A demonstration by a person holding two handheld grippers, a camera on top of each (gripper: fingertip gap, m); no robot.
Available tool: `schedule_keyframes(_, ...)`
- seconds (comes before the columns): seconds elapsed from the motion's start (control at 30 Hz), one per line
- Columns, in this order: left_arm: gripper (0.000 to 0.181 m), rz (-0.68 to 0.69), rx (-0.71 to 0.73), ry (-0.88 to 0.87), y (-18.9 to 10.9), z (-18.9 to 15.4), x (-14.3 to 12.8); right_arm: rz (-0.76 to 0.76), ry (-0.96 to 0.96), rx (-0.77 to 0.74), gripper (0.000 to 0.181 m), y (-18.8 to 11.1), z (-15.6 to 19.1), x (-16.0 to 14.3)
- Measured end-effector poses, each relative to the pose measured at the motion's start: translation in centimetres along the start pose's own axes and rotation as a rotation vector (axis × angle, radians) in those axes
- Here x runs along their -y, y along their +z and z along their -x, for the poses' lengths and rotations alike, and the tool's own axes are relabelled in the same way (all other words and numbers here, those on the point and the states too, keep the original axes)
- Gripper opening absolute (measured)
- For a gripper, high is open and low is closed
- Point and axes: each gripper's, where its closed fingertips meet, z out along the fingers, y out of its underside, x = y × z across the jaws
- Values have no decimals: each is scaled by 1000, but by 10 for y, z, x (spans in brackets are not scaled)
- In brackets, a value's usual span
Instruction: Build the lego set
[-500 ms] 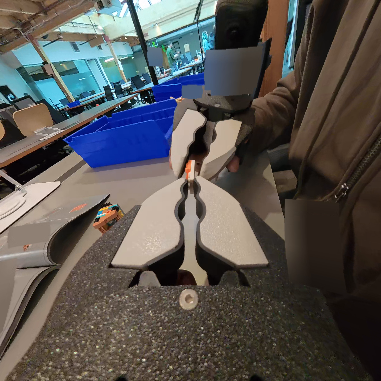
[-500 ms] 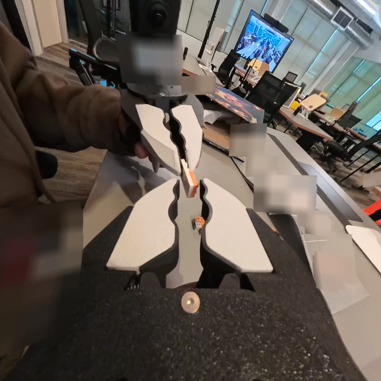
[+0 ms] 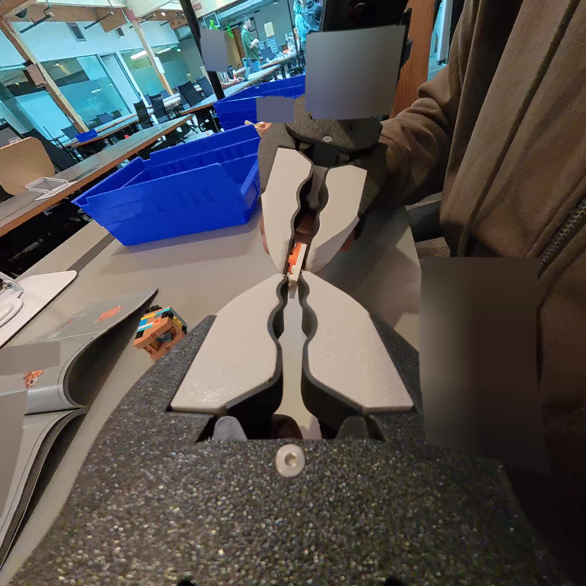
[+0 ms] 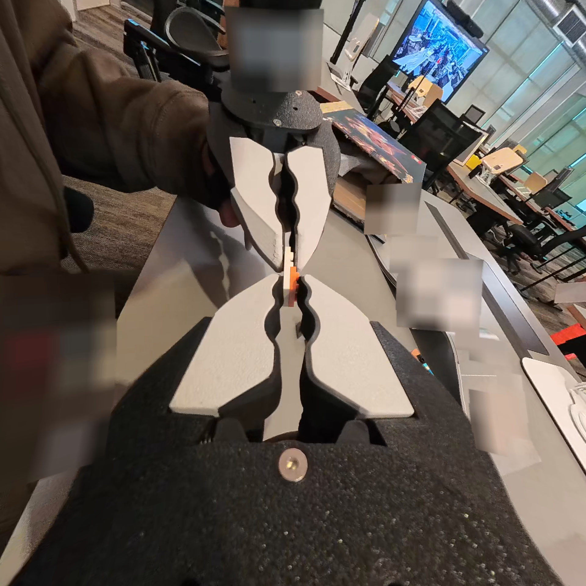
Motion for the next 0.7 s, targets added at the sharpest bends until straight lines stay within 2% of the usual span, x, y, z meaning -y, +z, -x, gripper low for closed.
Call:
schedule_keyframes(0.17, 5, 6, 57, 51, 0, 8, 0, -47, 128, -42, 11, 2, -10, -1)
schedule_keyframes(0.27, 5, -5, 74, 131, -1, 9, 2, -6, 88, -99, 32, 0, -17, -9)
schedule_keyframes(0.33, 5, -11, 85, 217, -2, 9, 5, 5, 22, -116, 35, -1, -17, -12)
schedule_keyframes(0.53, 5, 42, 54, 447, 2, 11, 8, 72, -333, -176, 31, -1, -20, -15)
schedule_keyframes(0.7, 5, 118, 35, 545, 9, 19, 2, 66, -442, -215, 24, -2, -29, -10)
